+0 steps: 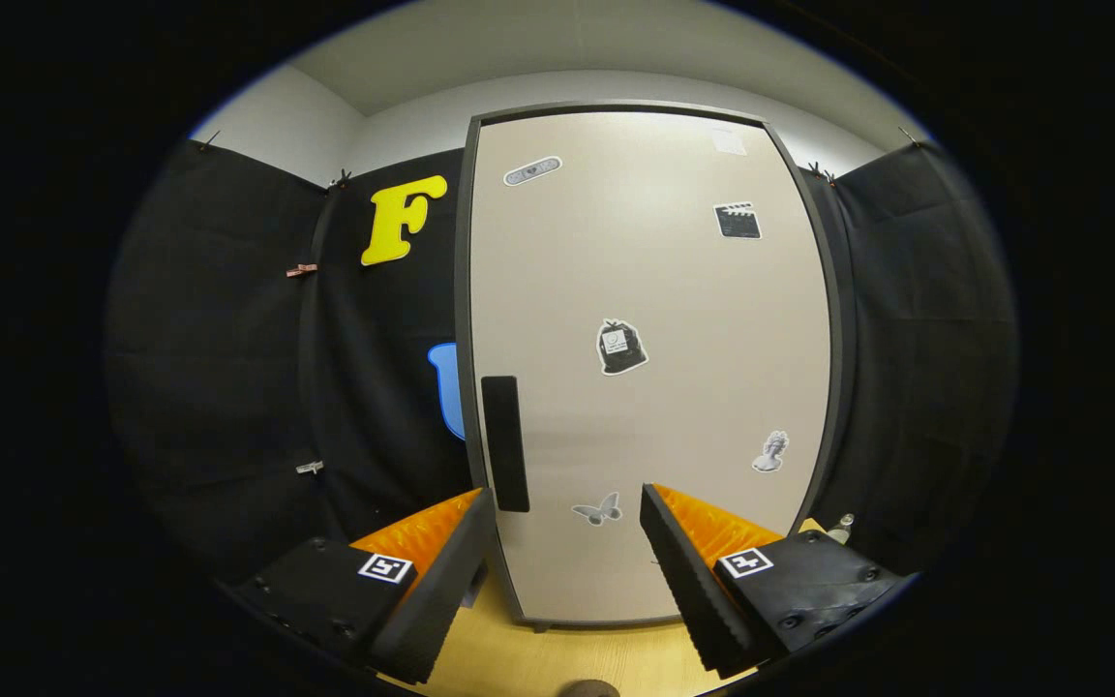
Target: Open the shoe cabinet door, grab the shoes and put them into the shoe cabinet, then close the shoe cabinet door.
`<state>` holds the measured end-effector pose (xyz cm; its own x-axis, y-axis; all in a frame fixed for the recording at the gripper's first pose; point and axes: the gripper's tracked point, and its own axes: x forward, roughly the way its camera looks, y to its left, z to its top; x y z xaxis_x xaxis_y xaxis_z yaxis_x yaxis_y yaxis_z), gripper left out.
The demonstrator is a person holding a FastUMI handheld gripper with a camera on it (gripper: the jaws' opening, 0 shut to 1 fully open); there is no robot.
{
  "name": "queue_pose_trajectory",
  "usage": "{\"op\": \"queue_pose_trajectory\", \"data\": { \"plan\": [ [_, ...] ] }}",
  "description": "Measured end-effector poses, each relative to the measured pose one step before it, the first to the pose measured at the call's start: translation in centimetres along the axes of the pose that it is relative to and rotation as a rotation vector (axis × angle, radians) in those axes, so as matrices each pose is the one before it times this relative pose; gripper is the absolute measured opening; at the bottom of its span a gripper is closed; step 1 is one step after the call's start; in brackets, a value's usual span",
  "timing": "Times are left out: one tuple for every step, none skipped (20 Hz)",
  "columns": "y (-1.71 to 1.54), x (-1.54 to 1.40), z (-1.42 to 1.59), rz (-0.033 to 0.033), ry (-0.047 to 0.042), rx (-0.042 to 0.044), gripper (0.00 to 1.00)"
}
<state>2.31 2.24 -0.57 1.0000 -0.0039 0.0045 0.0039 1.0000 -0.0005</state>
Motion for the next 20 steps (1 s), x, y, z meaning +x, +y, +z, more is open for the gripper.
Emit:
{"op": "queue_pose_trajectory", "data": {
  "plan": [
    [0.468, 0.459, -0.176, -0.00078, -0.00093, 0.00274, 0.98],
    [0.435, 0.576, -0.248, -0.00123, 0.00498, -0.00018, 0.97],
    [0.535, 0.571, -0.219, 0.00115, 0.00199, -0.00002, 0.97],
    [0.582, 0.653, -0.212, 0.00113, -0.00019, 0.00024, 0.97],
    [0.637, 0.758, -0.247, 0.00236, 0.0001, 0.00103, 0.97],
    [0.339, 0.55, -0.179, -0.00037, 0.00008, 0.00128, 0.97],
    [0.336, 0.696, -0.095, -0.00121, -0.00181, 0.00248, 0.97],
    [0.34, 0.712, -0.06, -0.00328, -0.00433, 0.00094, 0.97],
    [0.189, 0.758, -0.125, -0.00514, -0.00088, -0.00138, 0.97],
    [0.096, 0.632, -0.174, -0.00551, 0.00373, -0.00181, 0.97],
    [0.048, 0.648, -0.267, -0.00823, 0.00528, 0.0007, 0.96],
    [-0.018, 0.914, -0.283, -0.00598, 0.00911, 0.00744, 0.97],
    [0.115, 0.558, -0.138, -0.0038, 0.0025, 0.00897, 0.94],
    [0.011, 0.626, -0.144, -0.00499, 0.00055, 0.00196, 0.92],
    [-0.009, 0.526, -0.191, -0.0055, 0.00079, -0.00439, 0.91],
    [-0.08, 0.5, -0.199, -0.01001, 0.00154, -0.00841, 0.91],
    [-0.015, 0.436, -0.218, -0.00759, 0.00185, -0.00575, 0.92],
    [0.013, 0.415, -0.107, -0.00627, 0.00121, -0.00238, 0.92],
    [0.074, 0.25, -0.098, -0.00284, 0.00033, 0.00263, 0.87],
    [0.008, 0.27, -0.041, -0.00579, -0.00159, 0.00288, 0.81]
  ]
}}
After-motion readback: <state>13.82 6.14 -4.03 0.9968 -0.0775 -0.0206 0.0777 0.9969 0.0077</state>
